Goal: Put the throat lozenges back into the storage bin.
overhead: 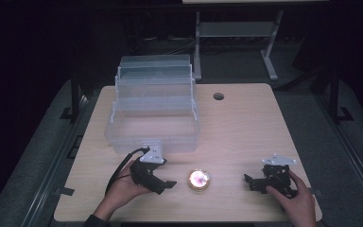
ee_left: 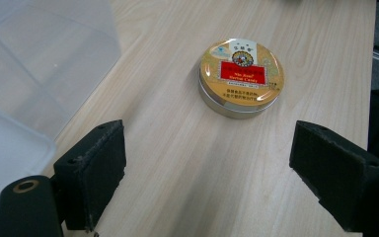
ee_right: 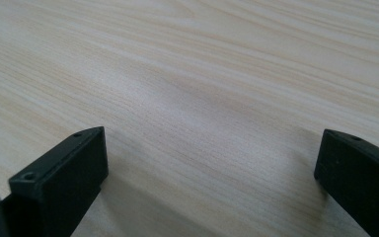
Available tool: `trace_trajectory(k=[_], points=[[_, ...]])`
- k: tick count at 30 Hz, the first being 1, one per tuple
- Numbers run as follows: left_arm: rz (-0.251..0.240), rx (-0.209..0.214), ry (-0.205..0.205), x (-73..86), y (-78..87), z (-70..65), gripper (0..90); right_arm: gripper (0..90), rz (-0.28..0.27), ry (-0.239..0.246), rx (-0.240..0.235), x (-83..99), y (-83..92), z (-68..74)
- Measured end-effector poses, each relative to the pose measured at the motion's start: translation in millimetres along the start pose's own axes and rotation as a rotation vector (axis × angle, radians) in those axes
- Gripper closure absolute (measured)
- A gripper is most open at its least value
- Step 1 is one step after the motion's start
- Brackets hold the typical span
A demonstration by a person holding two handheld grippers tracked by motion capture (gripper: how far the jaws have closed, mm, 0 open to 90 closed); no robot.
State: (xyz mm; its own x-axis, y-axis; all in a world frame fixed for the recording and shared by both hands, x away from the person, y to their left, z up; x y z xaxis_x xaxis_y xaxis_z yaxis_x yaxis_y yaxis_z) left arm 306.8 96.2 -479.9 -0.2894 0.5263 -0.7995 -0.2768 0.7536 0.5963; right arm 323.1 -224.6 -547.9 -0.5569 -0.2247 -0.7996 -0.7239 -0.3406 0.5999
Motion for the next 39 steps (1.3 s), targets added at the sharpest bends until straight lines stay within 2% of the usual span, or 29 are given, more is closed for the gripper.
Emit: trace_trajectory(k=[12,20,23,24,30,31,34,39], points=[[0.002,0.018,-0.009,-10.9,-8.2,-1.1,13.4,0.0,0.0,0.0,0.0,0.0,0.0,0.0],[0.041,0.043,-0.038,-18.8,-18.2,-5.0,13.4,0.0,0.001,0.001,0.0,0.0,0.0,0.0],[0.046,0.048,-0.031,-21.6,-23.2,-6.7,13.5,0.0,0.001,0.001,-0.001,0.0,0.0,0.0],[0.061,0.05,-0.044,-21.6,-24.2,-6.4,13.5,0.0,0.001,0.001,-0.001,0.0,-0.1,0.0],[0.081,0.063,-0.052,-26.1,-32.7,-9.5,13.5,0.0,0.001,0.001,-0.001,0.0,0.0,0.0],[0.097,0.069,-0.06,-27.2,-35.2,-9.9,13.5,0.0,0.001,0.001,-0.001,0.0,0.0,0.0],[0.099,0.08,-0.056,-29.0,-38.9,-11.3,13.5,0.0,0.001,0.001,-0.001,0.0,0.0,0.0],[0.141,0.089,-0.075,-30.2,-48.3,-13.1,13.5,0.0,0.001,0.001,-0.001,0.0,0.0,0.0]])
Point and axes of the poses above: each handheld gripper's, and its own axes: y roughly backward along the jaws, x roughly out of its underside, z roughly to its left, the point moved 9 cm from there along -y, roughly forward along the jaws, and after that the axes turned 9 degrees about -z, right-handed, at the moved point
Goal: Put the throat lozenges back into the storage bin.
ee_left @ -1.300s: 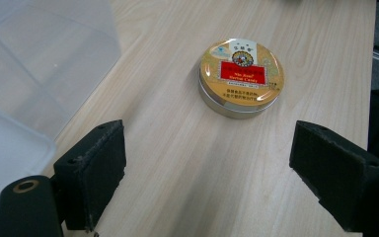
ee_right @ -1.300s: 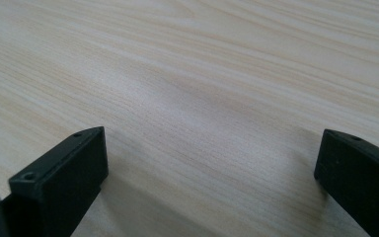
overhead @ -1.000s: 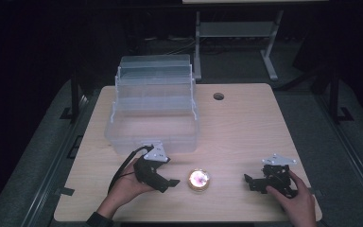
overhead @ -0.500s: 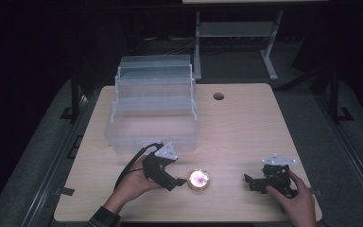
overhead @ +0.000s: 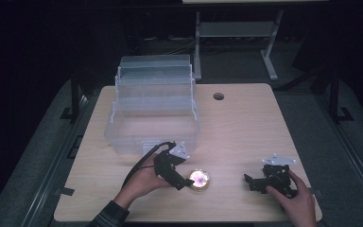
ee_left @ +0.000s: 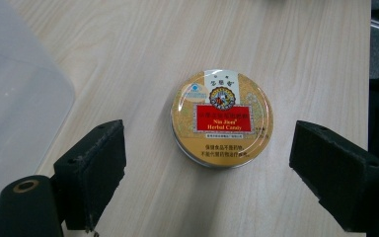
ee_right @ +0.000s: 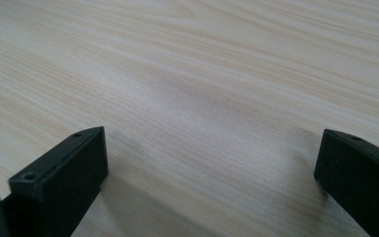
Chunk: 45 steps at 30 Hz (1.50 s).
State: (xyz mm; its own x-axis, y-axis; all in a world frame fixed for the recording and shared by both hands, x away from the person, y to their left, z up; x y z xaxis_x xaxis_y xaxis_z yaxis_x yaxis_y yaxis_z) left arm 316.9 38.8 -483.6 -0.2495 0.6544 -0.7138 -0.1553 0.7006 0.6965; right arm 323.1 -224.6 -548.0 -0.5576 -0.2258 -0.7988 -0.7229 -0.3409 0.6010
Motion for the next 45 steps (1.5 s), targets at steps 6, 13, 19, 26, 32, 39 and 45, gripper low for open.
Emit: trace_trajectory(k=[6,13,19,26,32,39,45], points=[[0.024,0.013,-0.011,-2.6,-10.2,-1.2,13.5,0.0,0.0,0.0,0.0,0.0,0.0,0.0],[0.048,0.025,-0.021,-4.4,-22.4,-4.8,13.4,0.0,0.0,0.0,0.0,0.0,0.0,0.0],[0.067,0.029,-0.037,-4.4,-31.0,-7.6,13.0,0.0,0.0,0.0,0.0,0.0,0.0,0.0],[0.1,0.034,-0.062,-4.0,-42.2,-9.3,12.4,0.0,0.0,0.0,0.0,0.0,0.0,0.0],[0.13,0.034,-0.076,-1.9,-51.4,-10.9,12.1,0.0,0.0,0.0,0.0,0.0,0.0,0.0],[0.153,0.036,-0.087,1.1,-57.3,-12.1,12.0,0.0,0.0,0.0,0.0,0.0,0.0,0.0],[0.179,0.03,-0.097,4.6,-60.7,-12.4,12.3,0.0,0.0,0.0,0.0,0.0,0.0,0.0]])
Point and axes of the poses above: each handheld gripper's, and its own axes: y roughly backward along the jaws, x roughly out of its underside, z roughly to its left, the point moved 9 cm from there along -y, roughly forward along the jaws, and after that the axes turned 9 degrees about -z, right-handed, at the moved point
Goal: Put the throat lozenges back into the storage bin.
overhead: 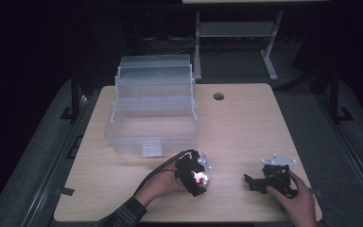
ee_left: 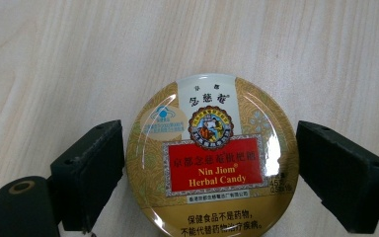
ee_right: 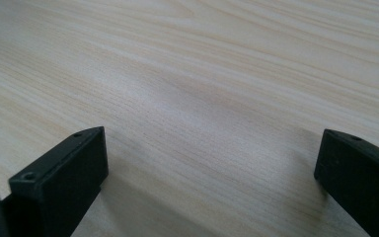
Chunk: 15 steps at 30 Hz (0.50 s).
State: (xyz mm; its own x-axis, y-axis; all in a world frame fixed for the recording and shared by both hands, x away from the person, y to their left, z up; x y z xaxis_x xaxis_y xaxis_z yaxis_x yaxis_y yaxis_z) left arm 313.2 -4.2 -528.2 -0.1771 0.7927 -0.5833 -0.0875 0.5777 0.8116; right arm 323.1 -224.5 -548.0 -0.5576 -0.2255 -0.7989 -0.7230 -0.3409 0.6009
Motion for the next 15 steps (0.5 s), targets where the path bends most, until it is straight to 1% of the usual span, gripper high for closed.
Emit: trace_trajectory(k=[7,11,13,15], points=[[0.023,0.006,-0.004,2.8,-2.7,-1.8,14.7,0.0,0.0,0.0,0.0,0.0,0.0,0.0],[0.023,-0.001,-0.006,3.0,-2.2,-1.1,16.4,0.0,0.0,0.0,0.0,0.0,0.0,0.0],[0.02,-0.001,-0.004,3.0,-1.6,-0.8,19.0,0.0,0.0,0.0,0.0,0.0,0.0,0.0],[0.02,-0.003,-0.006,3.1,-1.7,-0.7,19.1,0.0,0.0,0.0,0.0,0.0,0.0,0.0]])
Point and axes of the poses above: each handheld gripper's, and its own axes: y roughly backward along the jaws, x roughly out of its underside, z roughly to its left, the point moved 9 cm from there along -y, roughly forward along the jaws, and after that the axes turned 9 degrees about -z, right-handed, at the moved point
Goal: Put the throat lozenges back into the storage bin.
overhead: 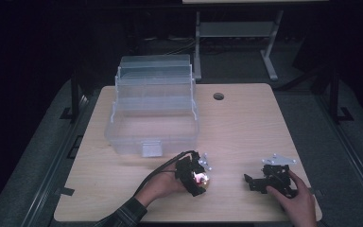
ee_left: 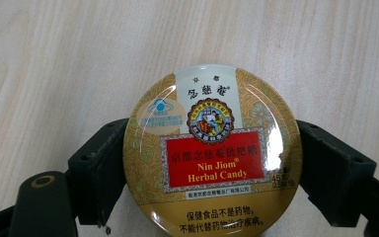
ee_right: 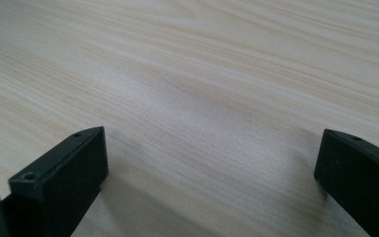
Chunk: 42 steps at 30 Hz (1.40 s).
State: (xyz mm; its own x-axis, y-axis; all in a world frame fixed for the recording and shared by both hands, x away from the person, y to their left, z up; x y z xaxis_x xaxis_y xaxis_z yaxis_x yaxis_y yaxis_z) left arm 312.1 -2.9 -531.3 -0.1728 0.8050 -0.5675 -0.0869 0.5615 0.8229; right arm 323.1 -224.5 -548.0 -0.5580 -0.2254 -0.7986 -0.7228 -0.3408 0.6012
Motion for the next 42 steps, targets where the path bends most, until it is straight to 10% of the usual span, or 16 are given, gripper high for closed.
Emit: trace_trajectory(k=[42], points=[[-0.074,0.005,0.031,-13.5,41.9,-0.1,19.8,0.0,-0.001,0.002,-0.003,-0.4,-0.4,0.3]])
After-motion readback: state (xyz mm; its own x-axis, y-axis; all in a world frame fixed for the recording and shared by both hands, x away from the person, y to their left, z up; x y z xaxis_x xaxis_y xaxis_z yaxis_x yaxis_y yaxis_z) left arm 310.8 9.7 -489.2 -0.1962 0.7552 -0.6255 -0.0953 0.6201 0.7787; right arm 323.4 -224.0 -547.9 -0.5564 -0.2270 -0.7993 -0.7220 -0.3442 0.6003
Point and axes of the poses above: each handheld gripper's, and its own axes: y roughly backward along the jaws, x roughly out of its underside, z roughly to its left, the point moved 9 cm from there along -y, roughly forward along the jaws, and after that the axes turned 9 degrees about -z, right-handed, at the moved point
